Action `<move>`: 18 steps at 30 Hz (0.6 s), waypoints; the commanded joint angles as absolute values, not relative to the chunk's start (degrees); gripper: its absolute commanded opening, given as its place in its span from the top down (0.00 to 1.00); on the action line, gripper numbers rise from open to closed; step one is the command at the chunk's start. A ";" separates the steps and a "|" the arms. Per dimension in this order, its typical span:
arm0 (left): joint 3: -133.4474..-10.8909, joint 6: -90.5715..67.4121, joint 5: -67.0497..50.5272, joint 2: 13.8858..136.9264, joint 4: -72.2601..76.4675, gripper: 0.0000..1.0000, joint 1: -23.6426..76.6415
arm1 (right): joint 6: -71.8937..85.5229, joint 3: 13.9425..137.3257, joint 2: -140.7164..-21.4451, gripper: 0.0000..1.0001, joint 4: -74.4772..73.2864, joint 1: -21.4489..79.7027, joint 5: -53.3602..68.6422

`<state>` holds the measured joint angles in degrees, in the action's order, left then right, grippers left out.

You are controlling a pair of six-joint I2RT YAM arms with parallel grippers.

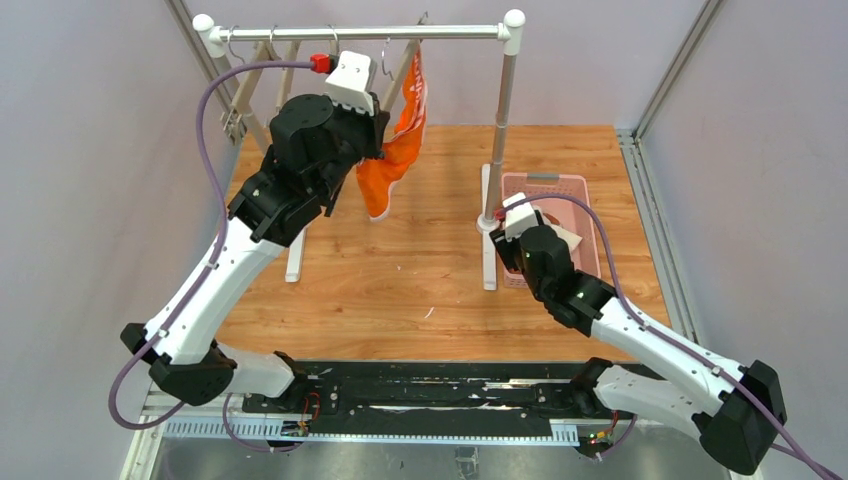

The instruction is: Remove the underwear clipped to the hanger

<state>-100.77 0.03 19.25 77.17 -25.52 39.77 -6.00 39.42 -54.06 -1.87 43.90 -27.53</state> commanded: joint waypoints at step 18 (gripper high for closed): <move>-94.80 3.85 9.18 69.70 -36.52 1.00 39.64 | -8.70 44.07 -58.82 0.38 0.42 44.03 -28.50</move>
<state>-99.11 3.09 14.76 76.18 -32.21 39.77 -6.76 40.95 -57.69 -1.10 43.88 -27.24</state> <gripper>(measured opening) 0.078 0.585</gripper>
